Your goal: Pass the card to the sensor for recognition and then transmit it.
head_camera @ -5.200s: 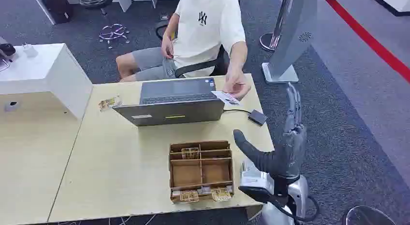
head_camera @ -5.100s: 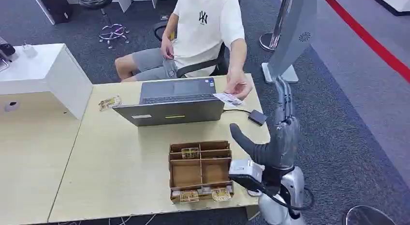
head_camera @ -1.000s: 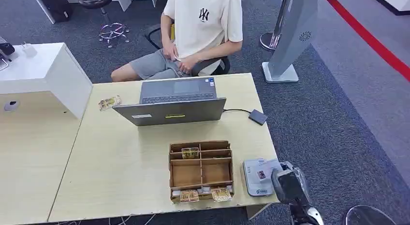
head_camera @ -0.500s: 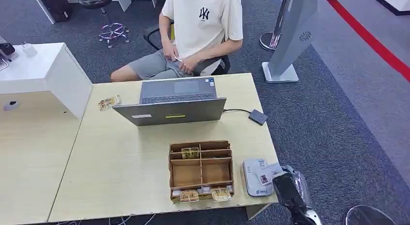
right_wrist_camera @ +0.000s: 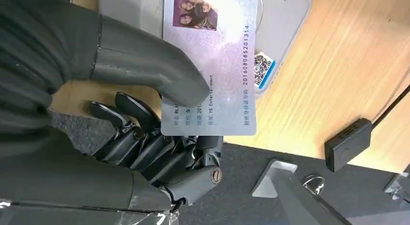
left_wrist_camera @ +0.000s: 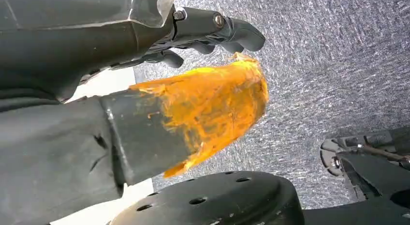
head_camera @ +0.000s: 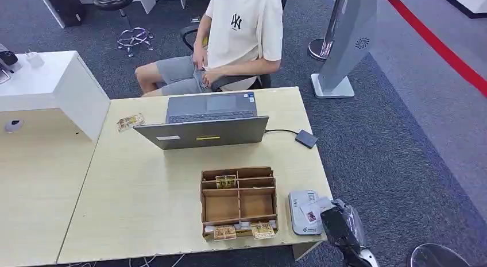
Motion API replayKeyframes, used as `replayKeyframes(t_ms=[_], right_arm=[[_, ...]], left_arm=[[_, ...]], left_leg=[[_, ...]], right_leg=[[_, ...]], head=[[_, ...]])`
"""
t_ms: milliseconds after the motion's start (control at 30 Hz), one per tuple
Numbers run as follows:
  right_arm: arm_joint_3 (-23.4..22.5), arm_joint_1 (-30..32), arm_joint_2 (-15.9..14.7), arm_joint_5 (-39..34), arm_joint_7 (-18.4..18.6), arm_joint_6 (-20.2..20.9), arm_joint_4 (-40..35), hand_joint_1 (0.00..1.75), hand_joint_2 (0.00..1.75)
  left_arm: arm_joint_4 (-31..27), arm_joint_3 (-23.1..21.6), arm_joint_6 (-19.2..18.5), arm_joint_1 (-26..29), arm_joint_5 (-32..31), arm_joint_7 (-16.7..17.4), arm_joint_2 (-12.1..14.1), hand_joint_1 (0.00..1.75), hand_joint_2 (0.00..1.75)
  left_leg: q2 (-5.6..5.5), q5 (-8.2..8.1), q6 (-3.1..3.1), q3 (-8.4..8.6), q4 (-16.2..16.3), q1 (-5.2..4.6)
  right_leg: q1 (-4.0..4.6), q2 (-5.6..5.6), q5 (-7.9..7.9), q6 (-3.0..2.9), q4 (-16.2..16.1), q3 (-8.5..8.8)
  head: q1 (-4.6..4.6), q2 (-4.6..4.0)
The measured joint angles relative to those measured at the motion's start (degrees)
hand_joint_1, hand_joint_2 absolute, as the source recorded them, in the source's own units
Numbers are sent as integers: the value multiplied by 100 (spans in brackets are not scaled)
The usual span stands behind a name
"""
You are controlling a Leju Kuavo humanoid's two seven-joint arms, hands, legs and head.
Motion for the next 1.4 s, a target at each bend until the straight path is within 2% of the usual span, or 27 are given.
replayKeyframes(t_ms=[433, 1267, 1400], right_arm=[[107, -35, -59, 330, 20, -120, 94, 175, 175], [208, -37, -122, 389, 70, -208, 98, 175, 175], [210, 11, -120, 293, -66, -418, -27, 175, 175]], left_arm=[[0, 0, -2, 1, 13, -2, 4, 0, 0], [0, 2, -2, 1, 22, 0, 4, 0, 0], [0, 2, -4, 1, 26, 0, 4, 0, 0]], left_leg=[[0, 0, 0, 4, 0, 0], [0, 0, 0, 6, 0, 0], [0, 0, 0, 4, 1, -1]], right_leg=[[0, 0, 1, 0, 0, 3], [0, 0, 1, 1, 0, 5], [-1, -1, 1, 1, 0, 4]], head=[[0, 0], [0, 0], [2, -2]])
